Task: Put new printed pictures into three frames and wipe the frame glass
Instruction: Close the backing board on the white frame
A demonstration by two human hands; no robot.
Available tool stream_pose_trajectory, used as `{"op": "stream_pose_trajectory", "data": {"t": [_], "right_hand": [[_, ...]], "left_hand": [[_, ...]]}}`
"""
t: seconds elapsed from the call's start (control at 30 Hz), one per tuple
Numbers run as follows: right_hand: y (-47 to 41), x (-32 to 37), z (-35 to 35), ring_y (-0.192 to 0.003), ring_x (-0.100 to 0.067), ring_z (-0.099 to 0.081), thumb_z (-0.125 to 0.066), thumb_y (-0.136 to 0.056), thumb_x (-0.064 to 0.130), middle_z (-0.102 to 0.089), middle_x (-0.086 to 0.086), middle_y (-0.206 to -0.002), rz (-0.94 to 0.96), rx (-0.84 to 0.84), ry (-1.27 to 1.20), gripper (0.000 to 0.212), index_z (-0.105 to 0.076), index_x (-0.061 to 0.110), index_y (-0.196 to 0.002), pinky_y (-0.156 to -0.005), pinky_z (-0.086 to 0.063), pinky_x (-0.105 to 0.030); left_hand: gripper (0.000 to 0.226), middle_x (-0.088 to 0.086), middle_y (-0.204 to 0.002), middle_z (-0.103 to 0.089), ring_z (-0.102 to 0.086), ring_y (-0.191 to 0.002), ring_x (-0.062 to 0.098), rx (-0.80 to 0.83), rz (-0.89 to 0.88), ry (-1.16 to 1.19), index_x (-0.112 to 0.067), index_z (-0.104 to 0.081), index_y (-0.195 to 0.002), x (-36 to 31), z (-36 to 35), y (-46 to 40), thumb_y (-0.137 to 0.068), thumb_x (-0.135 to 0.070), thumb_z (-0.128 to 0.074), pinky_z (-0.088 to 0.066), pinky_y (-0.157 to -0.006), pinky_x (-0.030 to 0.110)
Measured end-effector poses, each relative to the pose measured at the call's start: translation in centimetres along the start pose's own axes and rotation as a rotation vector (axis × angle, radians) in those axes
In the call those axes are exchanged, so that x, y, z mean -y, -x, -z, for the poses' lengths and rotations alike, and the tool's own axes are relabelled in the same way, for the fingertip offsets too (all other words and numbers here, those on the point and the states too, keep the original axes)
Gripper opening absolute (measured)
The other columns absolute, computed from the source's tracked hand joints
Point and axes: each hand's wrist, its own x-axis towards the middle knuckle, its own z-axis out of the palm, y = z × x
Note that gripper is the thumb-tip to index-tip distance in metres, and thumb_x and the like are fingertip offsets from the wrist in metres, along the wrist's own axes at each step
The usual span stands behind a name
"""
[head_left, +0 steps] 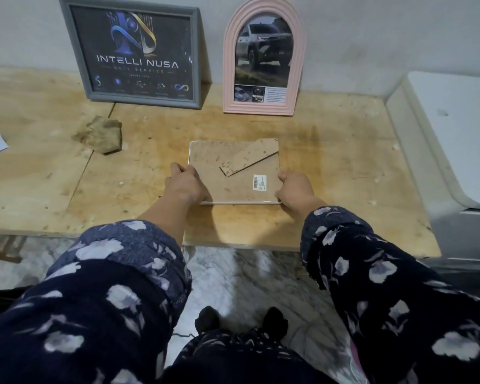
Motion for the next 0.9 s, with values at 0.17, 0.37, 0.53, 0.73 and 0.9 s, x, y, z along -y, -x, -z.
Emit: {"op": "stream_pose_trajectory", "data": {"t": [0.17, 0.37, 0.53, 0.73, 0.9], "right_hand": [[0.4, 0.7, 1.6, -0.100, -0.024, -0.056, -0.054, -0.093, 0.017, -0.060, -0.008, -0.114, 0.078, 0.110, 0.348, 0.031, -0.055, 0.011, -0.124, -0.078, -0.046, -0.031], [0.2, 1.5, 1.4, -0.088, -0.022, -0.056, -0.056, -0.091, 0.018, -0.061, -0.001, -0.098, 0.078, 0.078, 0.575, 0.009, -0.060, 0.014, -0.098, -0.080, -0.049, -0.035], [-0.4, 2.3, 2.2, -0.118, -0.025, -0.042, -0.067, -0.083, 0.020, -0.047, -0.003, -0.126, 0.137, -0.036, 0.618, 0.037, -0.057, 0.016, -0.119, -0.083, -0.038, -0.038], [-1.5, 2.8, 2.5, -0.148, -0.025, -0.005, -0.064, -0.083, 0.008, -0.013, 0.001, -0.160, 0.138, 0.133, 0.526, 0.080, -0.021, 0.020, -0.149, -0.115, -0.010, -0.060], [-2.0, 2.7, 2.9, -0.148, -0.025, -0.008, -0.074, -0.078, 0.023, -0.011, 0.000, -0.161, 0.180, 0.216, 0.603, 0.094, -0.015, 0.021, -0.151, -0.115, 0.002, -0.060]], "left_hand": [[0.040, 0.011, -0.127, -0.027, -0.044, -0.113, 0.033, 0.020, -0.037, -0.134, -0.003, -0.042, -0.113, -0.7, 0.7, -0.2, -0.085, -0.019, -0.066, -0.040, -0.102, 0.040], [0.067, 0.011, -0.127, -0.027, -0.042, -0.117, 0.034, 0.097, -0.027, -0.295, -0.002, -0.033, -0.131, -1.3, 1.0, -0.6, -0.080, -0.028, -0.067, -0.040, -0.104, 0.043], [0.087, 0.010, -0.153, -0.008, -0.019, -0.139, 0.031, 0.061, -0.172, -0.538, -0.008, -0.011, -0.148, -2.8, 1.4, -0.8, -0.082, -0.023, -0.066, -0.029, -0.107, 0.048], [0.088, -0.005, -0.161, -0.003, -0.018, -0.144, 0.025, 0.225, -0.291, -0.733, -0.027, -0.018, -0.151, -3.8, 2.2, -3.0, -0.081, -0.025, -0.071, -0.029, -0.110, 0.046], [0.099, -0.014, -0.158, -0.015, -0.034, -0.139, 0.018, 0.218, -0.276, -0.806, -0.038, -0.026, -0.146, -4.2, 3.0, -3.4, -0.063, -0.055, -0.079, -0.035, -0.107, 0.041]]}}
